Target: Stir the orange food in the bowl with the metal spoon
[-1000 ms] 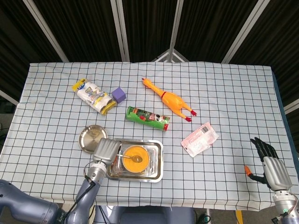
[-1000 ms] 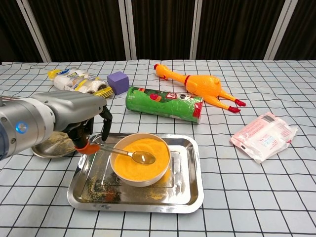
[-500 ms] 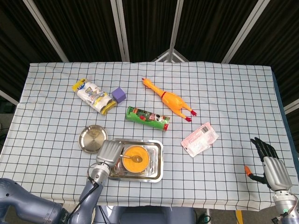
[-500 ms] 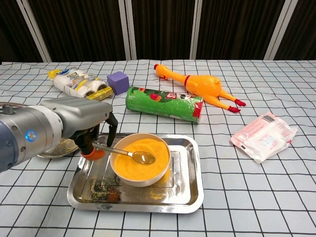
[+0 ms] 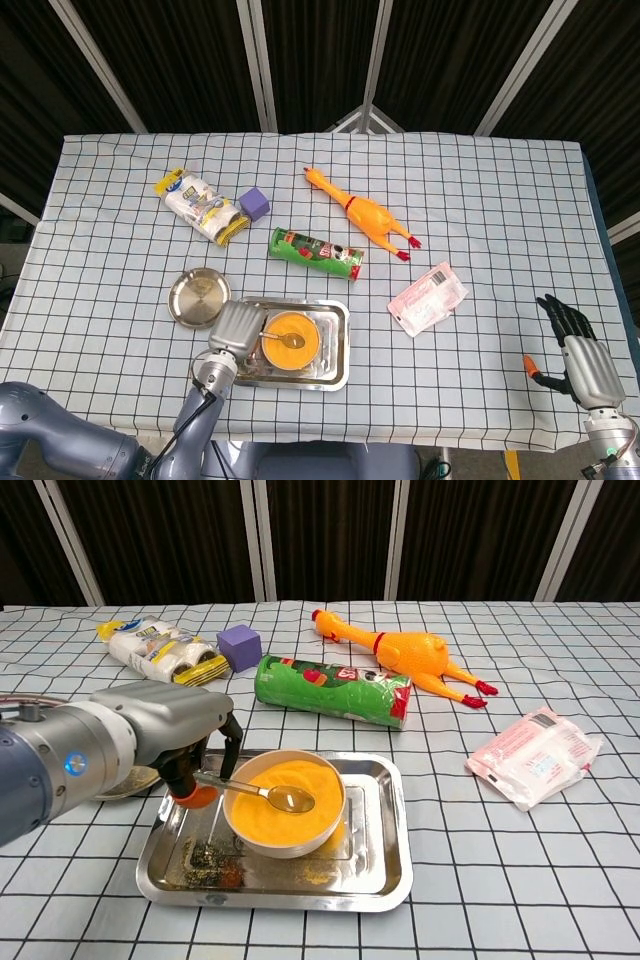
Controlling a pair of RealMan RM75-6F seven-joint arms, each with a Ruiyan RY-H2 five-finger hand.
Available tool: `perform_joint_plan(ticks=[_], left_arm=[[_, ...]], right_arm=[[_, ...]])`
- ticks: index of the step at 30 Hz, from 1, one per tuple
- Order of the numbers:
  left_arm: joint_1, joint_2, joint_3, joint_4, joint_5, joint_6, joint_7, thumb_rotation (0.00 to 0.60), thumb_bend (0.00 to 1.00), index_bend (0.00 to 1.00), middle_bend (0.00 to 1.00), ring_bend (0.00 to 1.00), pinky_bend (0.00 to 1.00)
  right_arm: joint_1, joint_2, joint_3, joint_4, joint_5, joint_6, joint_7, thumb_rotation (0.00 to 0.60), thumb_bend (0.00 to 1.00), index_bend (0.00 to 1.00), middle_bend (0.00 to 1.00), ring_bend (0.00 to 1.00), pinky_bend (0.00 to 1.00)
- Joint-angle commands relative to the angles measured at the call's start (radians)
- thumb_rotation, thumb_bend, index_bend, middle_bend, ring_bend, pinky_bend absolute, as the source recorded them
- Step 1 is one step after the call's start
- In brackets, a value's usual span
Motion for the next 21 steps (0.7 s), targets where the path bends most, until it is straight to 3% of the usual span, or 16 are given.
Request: perform_joint_plan(ticks=[1,21], left_arm=[[0.0,-0.004,0.002,0.002,0.003,0.001,-0.001,0.6,0.53,0.48,1.0,1.0,1.0],[-0.003,0.004,-0.002,-0.007,-0.007,0.014,0.014,0.6,0.53,0.47,1.0,1.0,1.0]], right_arm=[[0.0,0.0,0.0,0.0,0.0,0.0,0.001,0.6,0.4,0.0,0.0,0.0,0.0],[0.001,0.0,0.0,-0.002,0.003,-0.004,0.001,0.6,0.4,0.0,0.0,0.0,0.0]])
